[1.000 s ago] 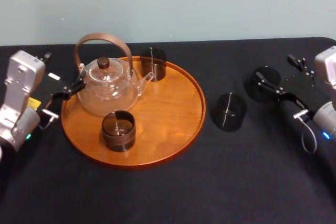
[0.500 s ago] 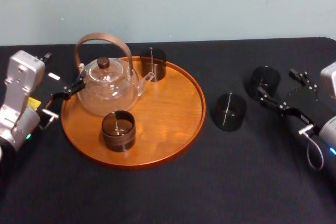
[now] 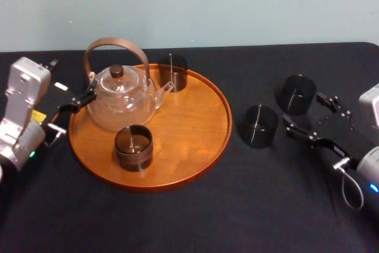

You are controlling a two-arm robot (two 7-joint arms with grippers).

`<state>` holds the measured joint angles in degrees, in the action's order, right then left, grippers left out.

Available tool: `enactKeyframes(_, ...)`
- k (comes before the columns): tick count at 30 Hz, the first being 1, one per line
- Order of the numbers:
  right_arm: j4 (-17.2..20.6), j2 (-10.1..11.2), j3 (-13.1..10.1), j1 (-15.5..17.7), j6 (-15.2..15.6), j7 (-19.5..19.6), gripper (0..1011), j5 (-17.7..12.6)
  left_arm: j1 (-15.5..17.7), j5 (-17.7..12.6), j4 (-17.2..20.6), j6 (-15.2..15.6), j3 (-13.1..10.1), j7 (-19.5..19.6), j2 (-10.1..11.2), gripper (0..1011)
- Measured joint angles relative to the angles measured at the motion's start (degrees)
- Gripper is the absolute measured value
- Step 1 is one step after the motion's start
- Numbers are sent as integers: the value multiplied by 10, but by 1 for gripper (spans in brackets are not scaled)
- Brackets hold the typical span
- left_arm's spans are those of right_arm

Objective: Pick up the glass from the table and place it on the tray.

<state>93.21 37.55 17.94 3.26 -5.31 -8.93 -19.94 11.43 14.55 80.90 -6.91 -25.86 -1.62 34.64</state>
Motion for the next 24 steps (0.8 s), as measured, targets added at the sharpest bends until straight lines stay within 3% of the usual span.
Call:
enactKeyframes(10,5,-6,-4,15,1,-33,1002,-7,0,0,0,0,0,0,0,1010)
enactKeyframes(24,-28,-34,-2,2,8,-72,1002,-11,0,0,0,0,0,0,0,1009)
